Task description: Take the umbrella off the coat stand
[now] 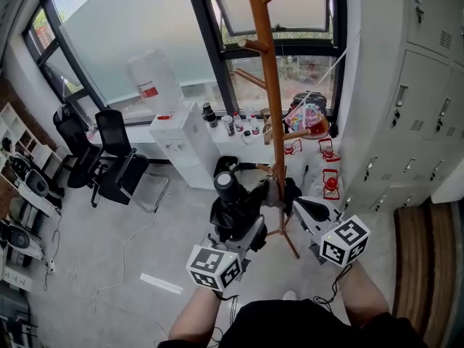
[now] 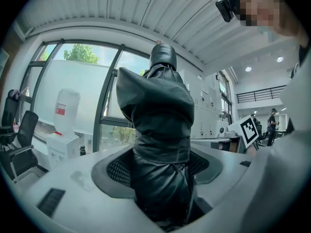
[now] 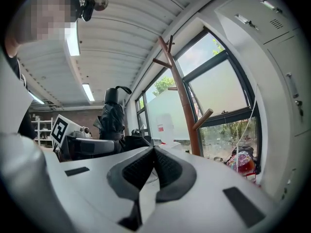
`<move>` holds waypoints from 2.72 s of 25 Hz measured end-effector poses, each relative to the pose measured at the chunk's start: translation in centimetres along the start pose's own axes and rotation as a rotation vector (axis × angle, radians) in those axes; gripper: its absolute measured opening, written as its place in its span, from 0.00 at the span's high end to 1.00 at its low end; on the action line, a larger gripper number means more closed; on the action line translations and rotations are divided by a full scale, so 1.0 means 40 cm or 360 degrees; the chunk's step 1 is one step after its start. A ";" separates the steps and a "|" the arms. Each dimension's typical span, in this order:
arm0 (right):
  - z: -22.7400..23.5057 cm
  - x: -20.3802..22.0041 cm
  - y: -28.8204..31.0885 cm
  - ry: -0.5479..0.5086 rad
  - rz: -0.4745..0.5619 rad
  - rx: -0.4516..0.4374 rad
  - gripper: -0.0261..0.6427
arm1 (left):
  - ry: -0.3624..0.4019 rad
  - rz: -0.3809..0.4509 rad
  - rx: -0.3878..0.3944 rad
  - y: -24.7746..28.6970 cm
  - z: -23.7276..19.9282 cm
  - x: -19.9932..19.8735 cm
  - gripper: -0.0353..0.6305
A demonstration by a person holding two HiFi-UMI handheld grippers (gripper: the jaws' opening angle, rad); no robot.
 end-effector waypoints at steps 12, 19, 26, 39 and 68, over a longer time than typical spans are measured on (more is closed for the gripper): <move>-0.154 0.059 0.036 0.0040 -0.0071 0.0123 0.88 | -0.0015 -0.0146 0.0208 -0.129 -0.020 0.106 0.50; -0.246 0.100 0.005 0.0043 -0.0115 0.0204 0.88 | -0.0045 -0.0191 0.0285 -0.226 -0.013 0.163 0.50; -0.325 0.146 -0.034 0.0063 -0.0142 0.0288 0.88 | -0.0092 -0.0231 0.0340 -0.309 -0.009 0.213 0.50; -0.432 0.190 -0.097 0.0084 -0.0154 0.0384 0.88 | -0.0136 -0.0289 0.0453 -0.399 0.035 0.273 0.50; -0.447 0.206 -0.163 0.0096 -0.0112 0.0423 0.88 | -0.0142 -0.0303 0.0510 -0.404 0.097 0.284 0.50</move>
Point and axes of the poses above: the fingertips, and each gripper's own axes: y forward along the fingers, z to its right, x out of its underside, the point moved 5 cm from there along -y, backward along the fingers, and after that the axes turned 3 degrees about -x, right-handed, at the moved point
